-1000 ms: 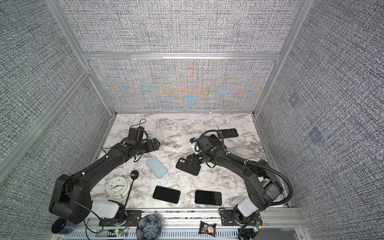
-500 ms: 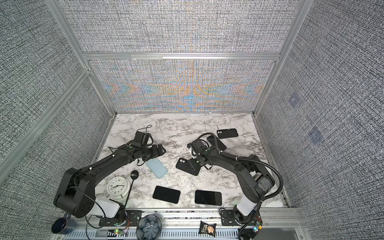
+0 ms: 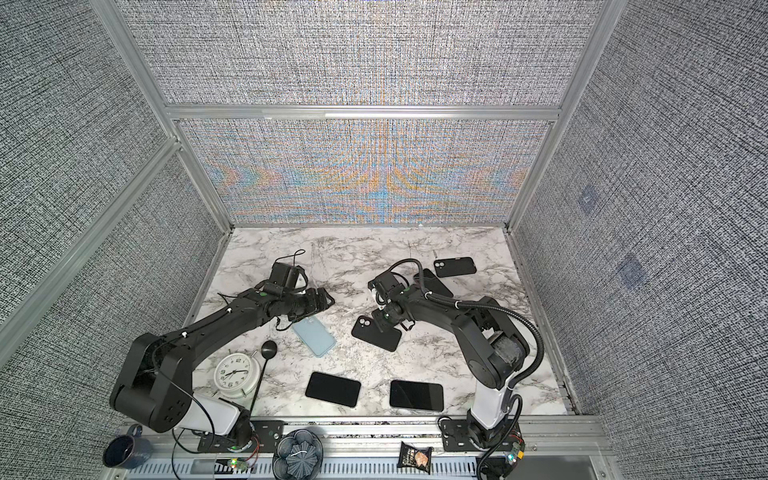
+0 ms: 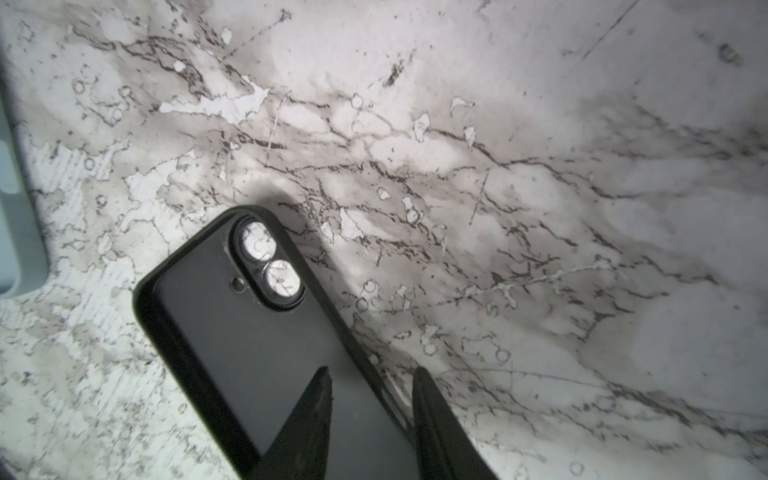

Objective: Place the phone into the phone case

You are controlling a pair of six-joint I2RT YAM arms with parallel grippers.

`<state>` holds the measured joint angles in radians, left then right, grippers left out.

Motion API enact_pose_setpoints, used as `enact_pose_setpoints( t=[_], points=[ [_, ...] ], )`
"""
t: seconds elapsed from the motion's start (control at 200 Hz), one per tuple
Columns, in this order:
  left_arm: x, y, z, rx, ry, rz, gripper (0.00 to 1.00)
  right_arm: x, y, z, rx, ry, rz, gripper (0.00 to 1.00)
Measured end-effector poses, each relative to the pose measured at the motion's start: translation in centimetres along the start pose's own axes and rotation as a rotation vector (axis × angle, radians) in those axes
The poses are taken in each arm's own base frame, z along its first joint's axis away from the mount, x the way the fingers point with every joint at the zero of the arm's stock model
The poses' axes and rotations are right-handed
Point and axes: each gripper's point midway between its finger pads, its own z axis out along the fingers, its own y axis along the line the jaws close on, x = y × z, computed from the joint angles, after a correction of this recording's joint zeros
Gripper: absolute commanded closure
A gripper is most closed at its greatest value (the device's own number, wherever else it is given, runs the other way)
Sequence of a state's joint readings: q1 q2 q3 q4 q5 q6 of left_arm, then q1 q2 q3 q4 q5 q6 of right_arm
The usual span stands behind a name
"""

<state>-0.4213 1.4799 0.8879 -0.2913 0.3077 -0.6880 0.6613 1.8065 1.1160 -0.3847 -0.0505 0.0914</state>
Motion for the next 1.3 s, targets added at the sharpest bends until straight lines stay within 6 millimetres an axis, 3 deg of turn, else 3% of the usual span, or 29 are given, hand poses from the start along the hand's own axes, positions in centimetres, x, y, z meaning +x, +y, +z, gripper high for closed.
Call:
enact_pose_setpoints(
  t=[0.285,0.785,1.145,1.301],
  points=[
    [0.6,-0.1,0.5,0.002,0.021,-0.007,0.13,-0.1,0.0,0.6,0.000,0.000,0.005,0.90],
    [0.9,-0.3,1.0,0.004,0.032,-0.006,0.13,-0.3,-1.5,0.2,0.070,-0.037,0.051,0.98],
    [1.3,-0.6,1.6,0.007,0.044,0.002,0.13,-1.9,-3.6,0.2,0.114,-0.066,0.134,0.97],
    [1.6,-0.9,1.8,0.009,0.048,0.011,0.13,-1.7,-3.9,0.8,0.120,-0.050,0.148,0.77]
  ],
)
